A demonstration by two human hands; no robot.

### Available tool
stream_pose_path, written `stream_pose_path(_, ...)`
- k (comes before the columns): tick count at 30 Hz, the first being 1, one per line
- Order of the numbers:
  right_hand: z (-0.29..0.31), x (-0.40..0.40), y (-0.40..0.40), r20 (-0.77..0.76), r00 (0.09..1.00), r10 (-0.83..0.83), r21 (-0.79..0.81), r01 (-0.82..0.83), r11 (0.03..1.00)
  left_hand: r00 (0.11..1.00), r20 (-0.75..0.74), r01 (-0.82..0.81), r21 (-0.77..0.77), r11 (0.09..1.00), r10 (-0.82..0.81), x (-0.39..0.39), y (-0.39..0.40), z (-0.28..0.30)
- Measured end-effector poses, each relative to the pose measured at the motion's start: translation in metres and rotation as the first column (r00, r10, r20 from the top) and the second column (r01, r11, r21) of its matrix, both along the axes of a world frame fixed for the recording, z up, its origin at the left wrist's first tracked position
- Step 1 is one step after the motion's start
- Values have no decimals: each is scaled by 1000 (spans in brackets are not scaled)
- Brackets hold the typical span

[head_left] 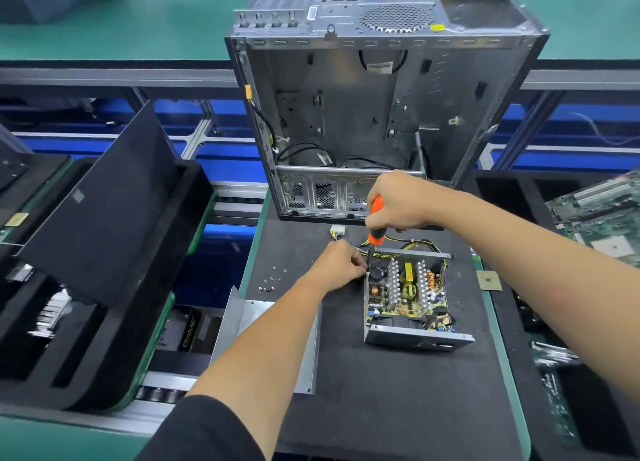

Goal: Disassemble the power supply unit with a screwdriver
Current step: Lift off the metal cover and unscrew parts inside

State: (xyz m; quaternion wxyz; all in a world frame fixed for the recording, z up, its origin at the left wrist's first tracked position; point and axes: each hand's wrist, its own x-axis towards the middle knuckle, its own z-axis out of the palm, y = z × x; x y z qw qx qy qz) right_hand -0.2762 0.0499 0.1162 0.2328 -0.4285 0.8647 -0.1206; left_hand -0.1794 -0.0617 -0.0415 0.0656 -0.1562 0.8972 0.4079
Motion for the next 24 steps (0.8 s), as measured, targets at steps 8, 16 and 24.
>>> stream_pose_path(8, -1, -2, 1, -4, 1000, -4, -2, 4, 1000, 998, -53, -38, 49, 998, 41, 1, -1, 4)
stream_pose_path(16, -2, -2, 1, -19, 1000, 12, -5, -12, 1000, 991, -92, 116, 172, 978, -101, -10, -8, 35)
stream_pose_path(24, -3, -1, 1, -27, 999, 25, -2, -25, 1000, 994, -93, 79, 240, 968, -58, -18, -2, 46)
